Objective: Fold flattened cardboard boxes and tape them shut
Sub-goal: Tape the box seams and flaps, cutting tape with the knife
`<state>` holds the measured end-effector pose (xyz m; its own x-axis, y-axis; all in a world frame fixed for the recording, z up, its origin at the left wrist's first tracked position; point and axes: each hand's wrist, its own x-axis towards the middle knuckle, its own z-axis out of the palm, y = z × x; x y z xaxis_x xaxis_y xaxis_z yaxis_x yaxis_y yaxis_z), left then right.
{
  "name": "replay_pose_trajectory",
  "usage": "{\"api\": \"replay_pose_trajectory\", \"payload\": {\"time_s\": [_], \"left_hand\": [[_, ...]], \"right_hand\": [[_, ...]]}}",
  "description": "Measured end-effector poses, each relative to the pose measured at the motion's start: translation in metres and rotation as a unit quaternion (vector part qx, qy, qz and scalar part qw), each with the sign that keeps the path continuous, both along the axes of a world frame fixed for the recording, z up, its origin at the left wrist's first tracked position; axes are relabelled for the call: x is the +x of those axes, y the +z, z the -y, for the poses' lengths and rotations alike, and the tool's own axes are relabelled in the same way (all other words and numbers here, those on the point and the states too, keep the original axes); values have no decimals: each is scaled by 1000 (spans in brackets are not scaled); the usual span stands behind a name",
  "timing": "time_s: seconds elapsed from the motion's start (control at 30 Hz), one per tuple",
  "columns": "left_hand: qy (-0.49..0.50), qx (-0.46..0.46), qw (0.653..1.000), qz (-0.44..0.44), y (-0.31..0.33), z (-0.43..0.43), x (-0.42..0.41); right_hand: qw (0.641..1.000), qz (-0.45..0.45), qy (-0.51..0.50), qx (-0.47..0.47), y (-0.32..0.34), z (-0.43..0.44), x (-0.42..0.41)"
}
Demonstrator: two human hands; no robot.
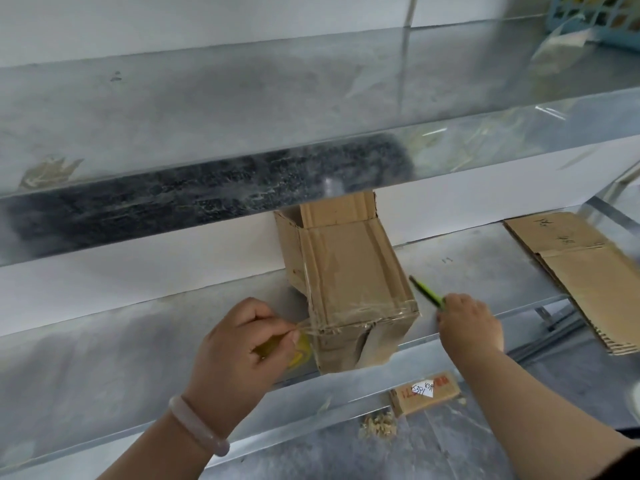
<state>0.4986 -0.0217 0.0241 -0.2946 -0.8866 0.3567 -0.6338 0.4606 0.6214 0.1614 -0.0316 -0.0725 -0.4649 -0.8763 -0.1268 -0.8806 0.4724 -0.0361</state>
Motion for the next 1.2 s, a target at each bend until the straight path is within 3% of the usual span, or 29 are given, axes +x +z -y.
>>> {"api": "replay_pose_trajectory", "payload": {"time_s": [0.1,0.2,0.3,0.37,0.43,0.53,0.6,0.7,0.8,0.87,1.0,1.2], "left_hand": [[-15,5,1000,9,0,-2,2],[-16,11,1000,17,-1,-1,5],[-12,1,1000,-5,0,-1,4],[-11,-4,1000,-10,-1,-1,3],[-13,-1,1000,-7,-1,0,3],[-14,2,1000,2,0,2,2],[-6,4,1000,11,-1,2,1],[1,11,1000,7,-1,0,1],[5,16,1000,-4,0,-3,1],[4,16,1000,-8,1,-4,1],[10,23,999,-26,3,-5,-4],[5,19,999,-27,7,-8,-8]], "right_hand": [[999,-24,31,0,-9,-9,5],[987,140,-40,-68,7,-22,20],[931,272,-90,-226,58,-52,50],[899,302,-62,-311,94,-81,75],[887,292,44,-356,126,-111,105],[906,212,233,-282,145,-135,142],[917,185,285,-209,142,-136,157],[942,149,274,-119,136,-131,171],[945,105,286,-120,136,-126,178],[950,143,262,-96,134,-126,180],[967,113,230,2,143,-123,186],[969,107,221,4,138,-119,186]]}}
